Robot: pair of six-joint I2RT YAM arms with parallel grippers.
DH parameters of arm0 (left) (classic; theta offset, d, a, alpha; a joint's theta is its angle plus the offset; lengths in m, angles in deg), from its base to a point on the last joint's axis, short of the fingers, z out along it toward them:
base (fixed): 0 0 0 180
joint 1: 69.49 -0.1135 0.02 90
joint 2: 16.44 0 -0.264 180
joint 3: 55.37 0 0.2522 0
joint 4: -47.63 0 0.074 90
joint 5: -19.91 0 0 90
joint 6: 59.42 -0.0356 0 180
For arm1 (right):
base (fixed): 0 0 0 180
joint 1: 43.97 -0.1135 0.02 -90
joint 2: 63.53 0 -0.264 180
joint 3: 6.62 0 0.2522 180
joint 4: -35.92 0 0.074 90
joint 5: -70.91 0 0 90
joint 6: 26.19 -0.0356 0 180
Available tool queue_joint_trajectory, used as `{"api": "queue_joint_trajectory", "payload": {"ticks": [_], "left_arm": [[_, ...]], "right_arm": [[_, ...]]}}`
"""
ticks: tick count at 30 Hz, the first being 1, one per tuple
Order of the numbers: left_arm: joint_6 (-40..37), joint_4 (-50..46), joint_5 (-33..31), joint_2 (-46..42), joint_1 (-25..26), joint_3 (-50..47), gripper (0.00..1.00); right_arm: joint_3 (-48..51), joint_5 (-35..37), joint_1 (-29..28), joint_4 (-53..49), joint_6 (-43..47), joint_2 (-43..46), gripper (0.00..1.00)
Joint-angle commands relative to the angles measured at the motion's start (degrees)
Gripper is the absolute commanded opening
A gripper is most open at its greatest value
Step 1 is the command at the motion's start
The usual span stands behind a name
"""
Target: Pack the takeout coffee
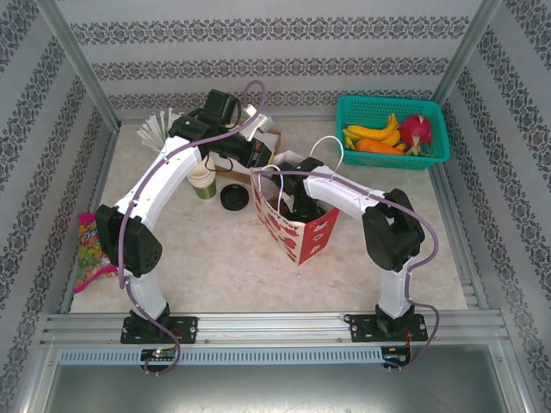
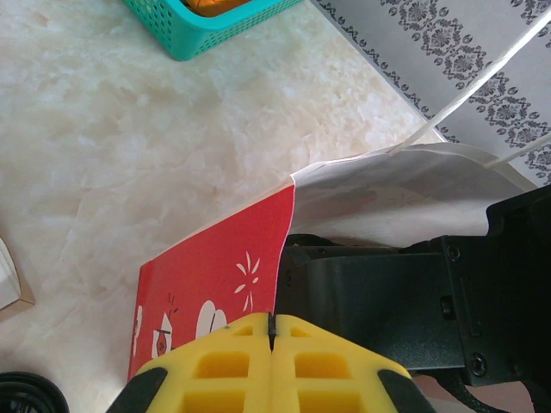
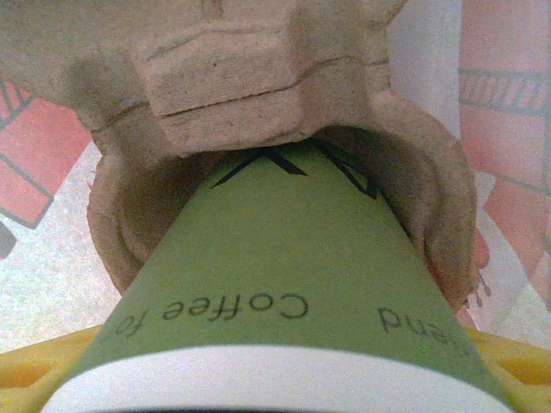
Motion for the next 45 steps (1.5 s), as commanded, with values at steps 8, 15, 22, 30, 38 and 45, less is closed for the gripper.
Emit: {"api": "queue_joint_trajectory", "payload": {"ticks": [8, 15, 22, 30, 38, 45], "left_arm": [[-0.12, 0.50, 0.21, -0.63, 0.07, 0.37, 0.00], [-0.21, 0.00, 0.18, -0.58, 0.07, 0.30, 0.00], [-0.56, -0.64, 0.15, -0.58, 0.07, 0.15, 0.00], [-0.65, -0.69, 0.18, -0.66, 0.12, 0.03, 0.00], [-0.32, -0.65, 0.95, -0.49, 0.19, 0.56, 0.00], [-0.22, -1.25, 0.65, -0.91, 0.29, 0.45, 0.00]], "right_arm": [[1.05, 2.69, 0.96, 4.95, -1.64, 3.24, 0.74], [-1.08, 2.82, 0.89, 2.31, -2.25, 5.28, 0.84], [-4.28, 3.01, 0.72, -0.10, -1.74, 6.32, 0.91], [-7.59, 3.88, 0.20, -2.58, -1.14, 7.03, 0.98], [-9.21, 5.10, 0.30, -2.17, -2.11, 8.75, 0.98], [-13.12, 5.09, 0.48, -2.61, -3.83, 11.28, 0.98]]}}
